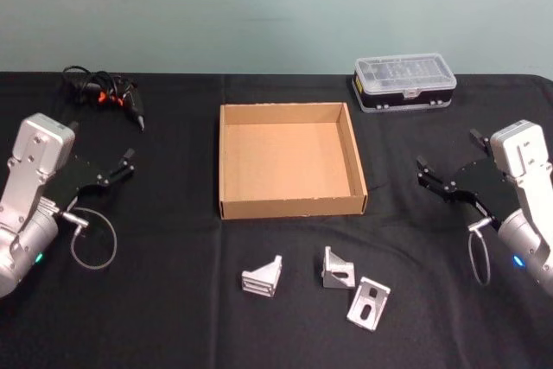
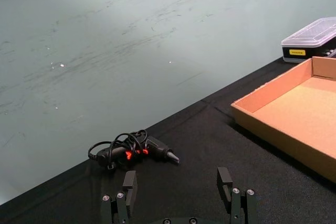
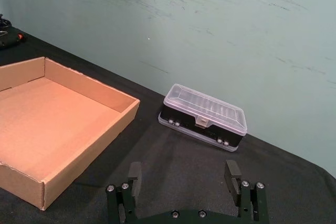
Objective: Use one hand to pick up the angle iron from the table and place it into the box.
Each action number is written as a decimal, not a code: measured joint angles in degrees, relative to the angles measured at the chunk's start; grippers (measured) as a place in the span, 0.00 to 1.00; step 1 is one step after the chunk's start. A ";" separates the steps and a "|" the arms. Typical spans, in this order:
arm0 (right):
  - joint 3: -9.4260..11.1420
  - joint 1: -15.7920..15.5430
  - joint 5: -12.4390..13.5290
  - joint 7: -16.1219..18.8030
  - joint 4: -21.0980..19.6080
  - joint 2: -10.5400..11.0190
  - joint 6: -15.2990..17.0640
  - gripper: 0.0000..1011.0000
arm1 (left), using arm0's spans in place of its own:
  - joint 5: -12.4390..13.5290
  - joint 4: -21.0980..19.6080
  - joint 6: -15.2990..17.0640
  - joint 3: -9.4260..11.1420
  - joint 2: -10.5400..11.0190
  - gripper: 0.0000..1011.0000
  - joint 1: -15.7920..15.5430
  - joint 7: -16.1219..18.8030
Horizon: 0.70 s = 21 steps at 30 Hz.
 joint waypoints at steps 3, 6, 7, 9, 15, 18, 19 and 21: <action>0.00 0.00 0.00 0.00 0.00 0.00 0.00 0.99 | 0.00 0.00 0.00 0.00 0.00 0.99 0.00 0.00; 0.00 0.00 0.00 0.00 0.00 0.00 0.00 0.99 | 0.00 0.00 0.00 0.00 0.00 0.99 0.00 0.00; 0.00 0.00 0.00 0.00 0.00 0.00 0.00 0.99 | 0.00 0.00 0.00 0.00 0.00 0.99 0.00 0.00; 0.00 0.00 0.00 0.00 0.00 0.00 0.00 0.99 | 0.00 0.00 0.00 0.00 0.00 0.99 0.00 0.00; 0.00 0.00 0.00 0.00 0.00 0.00 0.00 0.99 | 0.00 0.00 0.00 0.00 0.00 0.99 0.00 0.00; 0.00 0.00 0.00 0.00 0.00 0.00 0.00 0.99 | 0.00 0.00 0.00 0.00 0.00 0.99 0.00 0.00; 0.00 0.00 0.00 0.00 0.00 -0.01 0.00 0.99 | 0.00 0.00 0.00 0.00 0.00 0.99 0.00 0.00; 0.00 0.00 0.00 0.00 0.00 0.00 0.00 0.99 | 0.00 0.00 0.00 0.00 0.00 0.99 0.00 0.00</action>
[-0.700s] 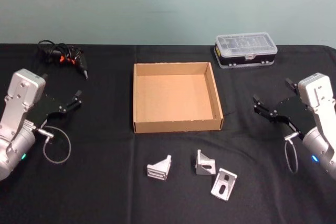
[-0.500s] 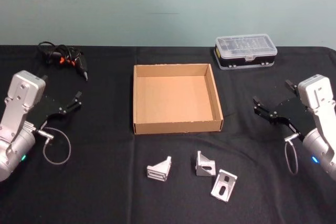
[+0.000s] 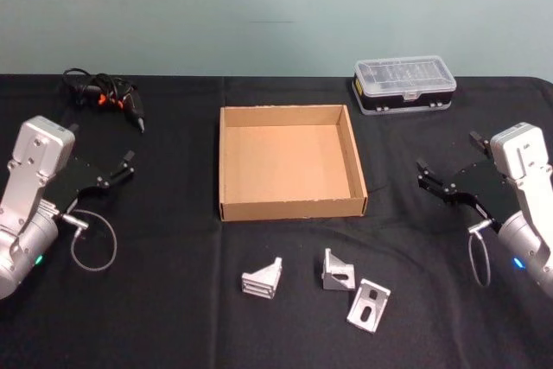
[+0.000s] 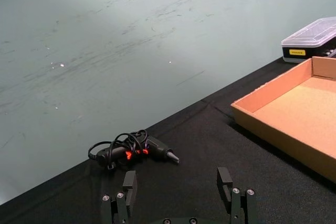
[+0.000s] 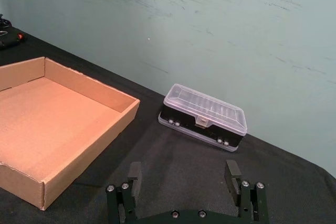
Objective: Use one hand to pick up the angle iron from the table and place it into the box.
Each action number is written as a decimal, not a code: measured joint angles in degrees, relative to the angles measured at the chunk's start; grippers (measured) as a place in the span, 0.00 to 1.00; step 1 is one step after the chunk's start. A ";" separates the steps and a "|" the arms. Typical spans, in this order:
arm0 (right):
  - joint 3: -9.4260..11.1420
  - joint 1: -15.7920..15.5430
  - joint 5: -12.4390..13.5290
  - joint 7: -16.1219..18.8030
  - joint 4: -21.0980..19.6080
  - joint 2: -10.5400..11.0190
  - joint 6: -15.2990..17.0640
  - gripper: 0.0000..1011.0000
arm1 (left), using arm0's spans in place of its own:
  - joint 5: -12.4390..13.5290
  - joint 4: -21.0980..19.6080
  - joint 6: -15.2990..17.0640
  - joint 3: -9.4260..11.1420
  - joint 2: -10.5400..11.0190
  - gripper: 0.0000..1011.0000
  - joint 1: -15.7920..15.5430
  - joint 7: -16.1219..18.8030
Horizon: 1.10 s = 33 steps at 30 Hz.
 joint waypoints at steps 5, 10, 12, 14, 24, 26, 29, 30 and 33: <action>0.00 0.00 0.00 0.00 0.00 0.00 0.00 0.99 | 0.00 0.00 0.00 0.00 0.00 0.99 0.00 0.00; 0.00 0.00 0.00 0.00 0.00 0.00 0.00 0.99 | 0.00 0.00 0.00 0.00 0.00 0.99 0.00 0.00; 0.00 0.00 0.00 0.00 0.00 0.00 0.00 0.99 | 0.00 0.00 0.00 0.00 0.00 0.99 0.00 0.00; 0.00 0.00 0.00 0.00 0.00 0.00 0.00 0.99 | 0.00 0.00 0.00 0.00 0.00 0.99 0.00 0.00; 0.00 0.00 0.00 0.00 0.00 0.00 0.00 0.99 | 0.00 0.00 0.00 0.00 0.00 0.99 0.00 0.00; 0.00 0.00 0.00 0.00 0.00 0.00 0.00 0.99 | 0.00 0.00 0.00 0.00 0.00 0.99 0.00 0.00; 0.00 0.00 0.00 0.00 0.00 0.00 0.00 0.99 | 0.00 0.00 0.00 0.00 0.00 0.99 0.00 0.00; 0.00 0.00 0.00 0.00 0.00 0.00 0.00 0.99 | 0.00 0.00 0.00 0.00 0.00 0.99 0.00 0.00; 0.00 0.00 0.00 0.00 0.00 0.00 0.00 0.99 | 0.00 0.00 0.00 0.00 0.00 0.99 0.00 0.00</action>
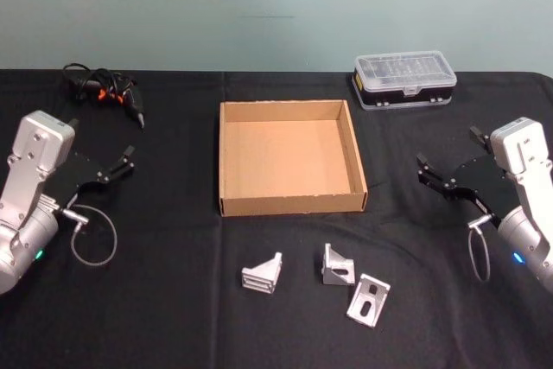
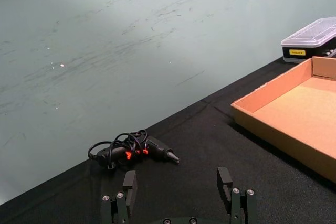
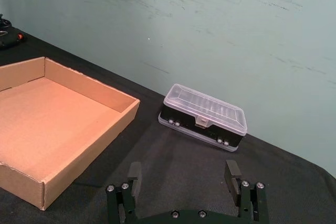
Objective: Use one hand to pick up the angle iron from the table and place it into the box.
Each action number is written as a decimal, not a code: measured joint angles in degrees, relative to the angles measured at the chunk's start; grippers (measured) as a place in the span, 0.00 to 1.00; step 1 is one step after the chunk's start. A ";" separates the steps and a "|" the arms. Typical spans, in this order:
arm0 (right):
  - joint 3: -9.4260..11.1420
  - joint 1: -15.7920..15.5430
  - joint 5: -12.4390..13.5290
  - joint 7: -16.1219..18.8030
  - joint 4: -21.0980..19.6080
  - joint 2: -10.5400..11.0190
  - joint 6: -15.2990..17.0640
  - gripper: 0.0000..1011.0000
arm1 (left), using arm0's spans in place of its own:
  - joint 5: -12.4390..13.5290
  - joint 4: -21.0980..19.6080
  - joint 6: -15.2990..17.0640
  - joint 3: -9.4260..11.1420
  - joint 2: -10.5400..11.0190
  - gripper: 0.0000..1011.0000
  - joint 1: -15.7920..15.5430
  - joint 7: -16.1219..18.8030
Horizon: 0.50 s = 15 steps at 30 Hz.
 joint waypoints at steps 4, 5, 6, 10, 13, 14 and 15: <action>0.00 0.00 0.00 0.00 0.00 0.00 0.00 0.99 | 0.00 0.00 0.00 0.00 0.00 0.99 0.00 0.00; 0.00 0.00 0.00 0.00 0.00 0.00 0.00 0.99 | 0.00 0.00 0.00 0.00 0.00 0.99 0.00 0.00; 0.00 0.00 0.00 0.00 0.00 0.00 0.00 0.99 | 0.00 0.00 0.00 0.00 0.00 0.99 0.00 0.00; 0.00 0.00 0.00 0.00 0.00 0.00 0.00 0.99 | 0.00 0.00 0.00 0.00 0.00 0.99 0.00 0.00; 0.00 0.00 0.00 0.00 0.00 0.00 0.00 0.99 | 0.00 0.00 0.00 0.00 0.00 0.99 0.00 0.00; 0.00 0.00 0.00 0.00 0.00 0.00 0.00 0.99 | 0.00 0.00 0.00 0.00 0.00 0.99 0.00 0.00; 0.00 0.00 0.00 0.00 0.00 0.00 0.00 0.99 | 0.00 0.00 0.00 0.00 0.00 0.99 0.00 0.00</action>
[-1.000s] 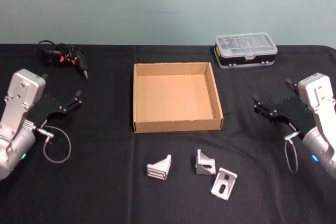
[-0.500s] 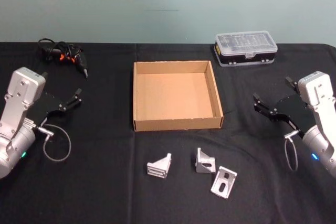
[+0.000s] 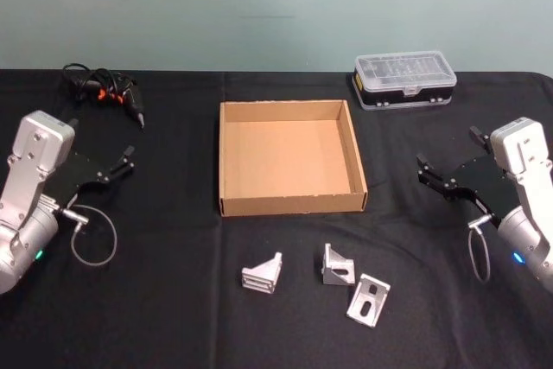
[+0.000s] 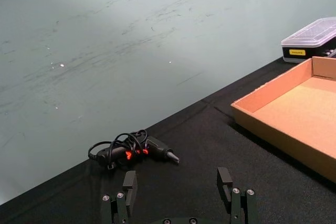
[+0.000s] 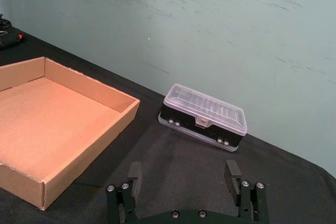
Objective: Use one hand to pick up the angle iron from the table and place it into the box.
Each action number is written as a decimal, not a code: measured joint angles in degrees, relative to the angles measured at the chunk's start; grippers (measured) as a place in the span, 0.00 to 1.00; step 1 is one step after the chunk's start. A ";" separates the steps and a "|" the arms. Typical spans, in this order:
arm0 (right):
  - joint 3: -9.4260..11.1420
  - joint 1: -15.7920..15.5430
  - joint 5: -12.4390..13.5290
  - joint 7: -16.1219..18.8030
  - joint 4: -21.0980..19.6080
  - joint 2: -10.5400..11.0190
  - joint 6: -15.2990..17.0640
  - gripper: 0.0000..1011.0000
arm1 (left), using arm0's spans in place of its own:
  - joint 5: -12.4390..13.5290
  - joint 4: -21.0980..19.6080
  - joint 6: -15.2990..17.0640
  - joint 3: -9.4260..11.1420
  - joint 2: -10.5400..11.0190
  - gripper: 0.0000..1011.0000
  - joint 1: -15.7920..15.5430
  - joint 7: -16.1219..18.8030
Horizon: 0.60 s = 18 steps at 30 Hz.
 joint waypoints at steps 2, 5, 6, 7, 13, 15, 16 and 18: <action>0.00 0.00 0.00 0.00 0.00 0.00 0.00 0.99 | 0.00 0.00 0.00 0.00 0.00 0.99 0.00 0.00; 0.00 0.00 0.00 0.00 0.00 0.00 0.00 0.99 | 0.00 0.00 0.00 0.00 0.00 0.99 0.00 0.00; 0.00 0.00 0.00 0.00 0.00 0.00 0.00 0.99 | 0.00 0.00 0.00 0.00 0.00 0.99 0.00 0.00; 0.00 0.00 0.00 0.00 0.00 0.00 0.00 0.99 | 0.00 0.00 0.00 0.00 0.00 0.99 0.00 0.00; 1.42 -3.02 0.32 -0.66 -3.03 0.65 0.37 0.99 | 0.00 0.00 0.00 0.00 0.00 0.99 0.00 0.00; 2.19 -4.44 0.85 -0.80 -4.66 0.80 0.94 0.99 | 0.00 0.00 0.00 0.00 0.00 0.99 0.00 0.00; 2.45 -4.93 1.18 -0.78 -5.34 0.83 1.25 0.99 | 0.00 0.00 0.00 0.00 0.00 0.99 0.00 0.00; 3.26 -6.27 2.50 -0.36 -7.39 0.95 2.30 0.99 | 0.00 0.00 0.00 0.00 0.00 0.99 0.00 0.00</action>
